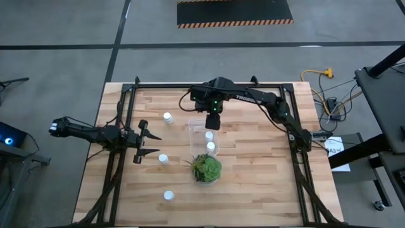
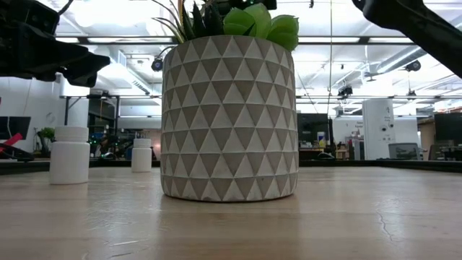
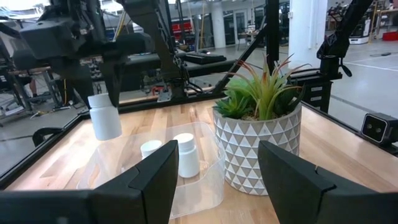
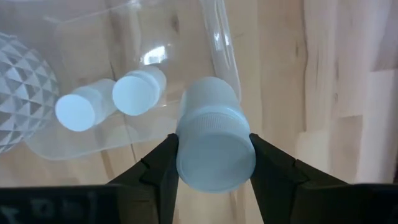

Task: Pick and place pill bottles into a basket
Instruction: Put the white pill bottle into the transparent bin

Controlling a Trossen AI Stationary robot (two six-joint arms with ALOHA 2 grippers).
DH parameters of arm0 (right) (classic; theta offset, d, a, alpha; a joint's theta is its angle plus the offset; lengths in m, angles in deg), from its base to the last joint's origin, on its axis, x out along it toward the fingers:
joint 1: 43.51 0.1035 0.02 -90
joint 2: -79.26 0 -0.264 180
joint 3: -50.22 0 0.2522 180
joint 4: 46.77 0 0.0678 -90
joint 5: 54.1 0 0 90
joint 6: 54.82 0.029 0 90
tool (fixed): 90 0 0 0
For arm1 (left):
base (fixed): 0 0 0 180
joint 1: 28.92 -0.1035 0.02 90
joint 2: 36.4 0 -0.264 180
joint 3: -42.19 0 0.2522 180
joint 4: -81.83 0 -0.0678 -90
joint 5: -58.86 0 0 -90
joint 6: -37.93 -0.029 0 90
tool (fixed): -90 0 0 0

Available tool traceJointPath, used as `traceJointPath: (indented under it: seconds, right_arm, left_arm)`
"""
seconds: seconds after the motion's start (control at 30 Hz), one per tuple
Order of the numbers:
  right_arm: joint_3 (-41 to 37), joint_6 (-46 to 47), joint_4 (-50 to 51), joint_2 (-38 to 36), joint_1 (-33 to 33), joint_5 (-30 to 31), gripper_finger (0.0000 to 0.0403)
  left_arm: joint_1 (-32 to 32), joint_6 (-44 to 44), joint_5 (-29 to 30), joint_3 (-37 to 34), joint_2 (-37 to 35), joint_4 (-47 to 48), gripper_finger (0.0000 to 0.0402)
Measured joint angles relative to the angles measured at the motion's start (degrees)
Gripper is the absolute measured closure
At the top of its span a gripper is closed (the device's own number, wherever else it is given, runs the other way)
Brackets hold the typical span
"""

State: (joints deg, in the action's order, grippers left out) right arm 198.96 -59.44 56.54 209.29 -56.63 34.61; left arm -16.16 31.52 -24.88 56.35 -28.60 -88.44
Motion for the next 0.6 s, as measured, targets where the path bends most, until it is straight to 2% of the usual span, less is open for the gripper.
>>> traceJointPath:
  seconds: [0.6]
  right_arm:
    - [-0.09,-0.79,-5.56,4.32,0.84,0.07,0.0256]
  left_arm:
    - [0.02,0.00,0.00,0.01,0.09,0.00,0.0198]
